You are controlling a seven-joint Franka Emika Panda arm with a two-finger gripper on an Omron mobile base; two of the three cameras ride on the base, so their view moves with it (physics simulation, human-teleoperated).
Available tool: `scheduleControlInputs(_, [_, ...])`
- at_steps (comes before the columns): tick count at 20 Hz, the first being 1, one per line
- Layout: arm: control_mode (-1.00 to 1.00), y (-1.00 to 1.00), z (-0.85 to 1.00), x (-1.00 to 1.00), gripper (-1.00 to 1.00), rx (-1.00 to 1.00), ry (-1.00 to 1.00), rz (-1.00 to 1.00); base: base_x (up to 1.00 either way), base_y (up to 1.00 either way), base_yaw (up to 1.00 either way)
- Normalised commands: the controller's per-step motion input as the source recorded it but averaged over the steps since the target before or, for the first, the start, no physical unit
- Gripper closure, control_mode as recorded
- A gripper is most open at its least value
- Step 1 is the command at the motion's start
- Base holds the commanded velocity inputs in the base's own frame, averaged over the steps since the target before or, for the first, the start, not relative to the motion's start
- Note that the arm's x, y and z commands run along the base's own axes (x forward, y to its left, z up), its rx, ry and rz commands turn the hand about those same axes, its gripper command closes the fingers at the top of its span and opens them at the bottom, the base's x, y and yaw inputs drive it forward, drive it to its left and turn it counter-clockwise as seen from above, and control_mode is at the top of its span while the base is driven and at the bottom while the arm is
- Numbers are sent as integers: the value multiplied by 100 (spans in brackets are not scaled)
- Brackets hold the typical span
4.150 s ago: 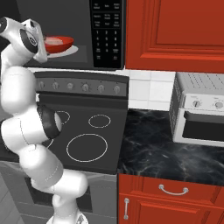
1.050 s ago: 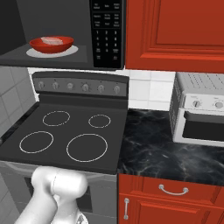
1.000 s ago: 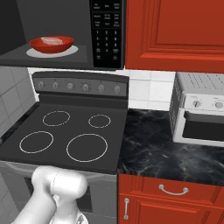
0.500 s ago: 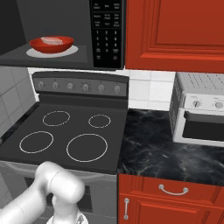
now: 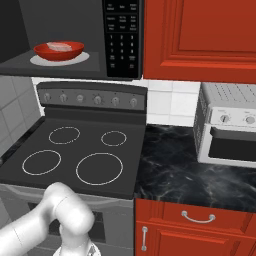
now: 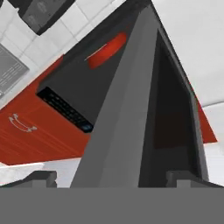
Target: Remove the apple from the bowl and place it on the small plate. Then place the bowl with only the steak in the microwave, close the door, and press the start button to microwave the steak.
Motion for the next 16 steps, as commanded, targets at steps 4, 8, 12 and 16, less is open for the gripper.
scheduleControlInputs(4, [-100, -100, 74, -20, -100, 21, -13, -4, 0, 0, 0])
scheduleControlInputs(8, [-100, -100, 70, -16, -100, 24, -6, 0, 0, 0, 0])
scheduleControlInputs(12, [-100, -100, 44, -4, -100, 30, 0, 0, 0, 0, 0])
scheduleControlInputs(16, [-100, -100, 42, 0, -100, 28, 0, 0, 0, 0, 0])
